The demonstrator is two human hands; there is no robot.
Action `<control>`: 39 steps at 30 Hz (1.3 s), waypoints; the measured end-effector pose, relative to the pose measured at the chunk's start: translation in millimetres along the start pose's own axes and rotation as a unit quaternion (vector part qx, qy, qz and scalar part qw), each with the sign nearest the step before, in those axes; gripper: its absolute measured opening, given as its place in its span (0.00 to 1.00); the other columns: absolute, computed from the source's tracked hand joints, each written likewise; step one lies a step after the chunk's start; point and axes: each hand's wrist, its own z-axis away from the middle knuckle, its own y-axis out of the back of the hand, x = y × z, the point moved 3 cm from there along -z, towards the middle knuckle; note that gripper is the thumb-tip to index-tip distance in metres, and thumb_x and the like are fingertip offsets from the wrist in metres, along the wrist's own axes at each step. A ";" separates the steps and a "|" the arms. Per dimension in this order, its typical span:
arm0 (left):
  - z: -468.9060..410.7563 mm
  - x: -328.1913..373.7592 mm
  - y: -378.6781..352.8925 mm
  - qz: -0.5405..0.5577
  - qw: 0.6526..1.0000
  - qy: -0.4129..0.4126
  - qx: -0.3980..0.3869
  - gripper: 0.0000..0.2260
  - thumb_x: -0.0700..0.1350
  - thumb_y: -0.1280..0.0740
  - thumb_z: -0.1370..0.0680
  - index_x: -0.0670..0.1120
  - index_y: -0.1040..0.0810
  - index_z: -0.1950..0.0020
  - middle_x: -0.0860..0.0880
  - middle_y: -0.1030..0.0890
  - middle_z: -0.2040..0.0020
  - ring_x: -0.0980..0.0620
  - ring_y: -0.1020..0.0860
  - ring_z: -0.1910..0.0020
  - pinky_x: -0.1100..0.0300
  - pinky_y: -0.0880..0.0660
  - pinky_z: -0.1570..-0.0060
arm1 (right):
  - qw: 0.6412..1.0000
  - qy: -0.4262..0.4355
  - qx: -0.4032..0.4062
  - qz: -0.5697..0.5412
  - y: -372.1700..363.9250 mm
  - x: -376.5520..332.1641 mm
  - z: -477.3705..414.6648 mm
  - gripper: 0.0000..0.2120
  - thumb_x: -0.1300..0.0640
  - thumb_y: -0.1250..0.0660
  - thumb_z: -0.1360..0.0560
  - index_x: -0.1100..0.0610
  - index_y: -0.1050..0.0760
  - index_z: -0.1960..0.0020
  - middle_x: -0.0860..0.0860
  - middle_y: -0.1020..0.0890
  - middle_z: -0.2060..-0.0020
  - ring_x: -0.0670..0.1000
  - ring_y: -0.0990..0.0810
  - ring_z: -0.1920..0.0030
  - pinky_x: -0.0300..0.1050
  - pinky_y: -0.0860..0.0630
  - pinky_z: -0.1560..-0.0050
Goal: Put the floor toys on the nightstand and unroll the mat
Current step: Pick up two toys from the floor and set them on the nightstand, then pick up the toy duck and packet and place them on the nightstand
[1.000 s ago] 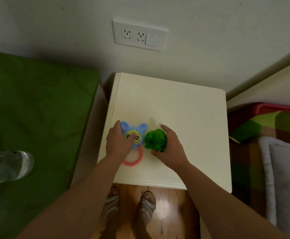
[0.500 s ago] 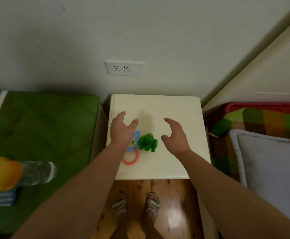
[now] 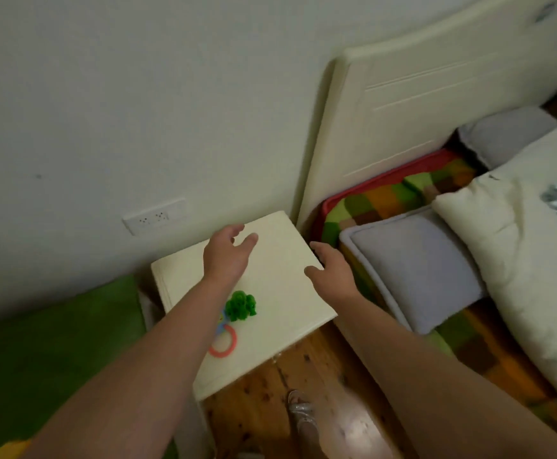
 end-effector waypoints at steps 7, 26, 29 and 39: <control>44.8 64.0 -47.2 -0.047 0.979 -0.133 -0.146 0.18 0.50 0.31 0.27 0.46 0.23 0.39 0.49 0.20 0.41 0.51 0.23 0.42 0.60 0.30 0.45 | 0.978 -0.072 0.182 -0.072 71.1 33.7 86.4 0.25 0.61 0.38 0.25 0.52 0.36 0.30 0.52 0.30 0.32 0.54 0.28 0.36 0.47 0.29 0.39; 458.5 93.3 -251.6 -0.123 0.750 -0.336 -0.557 0.18 0.51 0.32 0.26 0.48 0.24 0.38 0.48 0.21 0.41 0.49 0.24 0.43 0.55 0.26 0.43 | 0.742 -0.332 0.561 -0.155 182.4 230.5 521.6 0.20 0.59 0.39 0.23 0.48 0.34 0.32 0.50 0.33 0.31 0.48 0.29 0.43 0.45 0.26 0.47; 547.8 69.6 -250.7 -0.132 0.691 -0.360 -0.613 0.18 0.51 0.33 0.26 0.48 0.25 0.38 0.48 0.21 0.42 0.51 0.23 0.48 0.56 0.25 0.50 | 0.687 -0.373 0.600 -0.168 158.4 250.2 611.0 0.20 0.58 0.39 0.23 0.47 0.33 0.33 0.50 0.33 0.31 0.49 0.28 0.42 0.43 0.27 0.50; 801.7 -11.9 -198.0 -0.175 0.463 -0.420 -0.760 0.17 0.50 0.35 0.24 0.47 0.27 0.36 0.49 0.22 0.40 0.53 0.24 0.47 0.65 0.27 0.55 | 0.426 -0.490 0.725 -0.230 40.7 271.7 852.3 0.19 0.58 0.37 0.24 0.49 0.31 0.35 0.53 0.30 0.35 0.49 0.29 0.41 0.45 0.24 0.50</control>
